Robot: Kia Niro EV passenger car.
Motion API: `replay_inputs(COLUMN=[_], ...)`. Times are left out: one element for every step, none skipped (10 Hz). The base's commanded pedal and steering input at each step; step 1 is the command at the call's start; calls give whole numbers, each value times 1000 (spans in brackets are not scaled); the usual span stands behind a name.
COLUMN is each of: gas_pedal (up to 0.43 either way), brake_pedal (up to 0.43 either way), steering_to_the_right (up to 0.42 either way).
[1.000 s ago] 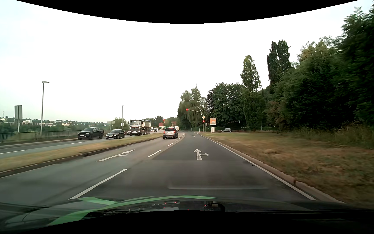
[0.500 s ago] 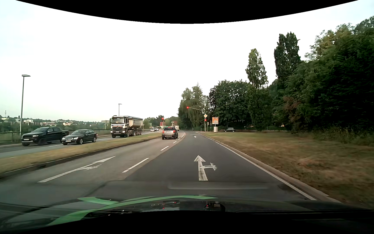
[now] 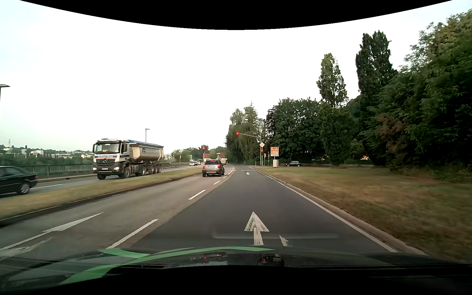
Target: Follow the waypoints while adhering to traffic rules and regulations
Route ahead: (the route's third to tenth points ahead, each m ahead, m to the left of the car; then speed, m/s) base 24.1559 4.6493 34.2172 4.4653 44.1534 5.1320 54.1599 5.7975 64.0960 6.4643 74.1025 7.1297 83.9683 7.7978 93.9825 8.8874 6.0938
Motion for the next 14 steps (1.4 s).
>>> replay_inputs(gas_pedal=[0,0,0,0,0,0,0,0,0,0,0,0,0,0], brake_pedal=[6,18,24,30,30,30,30,18,18,18,18,18,6,0], steering_to_the_right=[-10,-10,-9,-7,-4,-4,-4,-4,-4,-3,-3,-3,-2,-3])
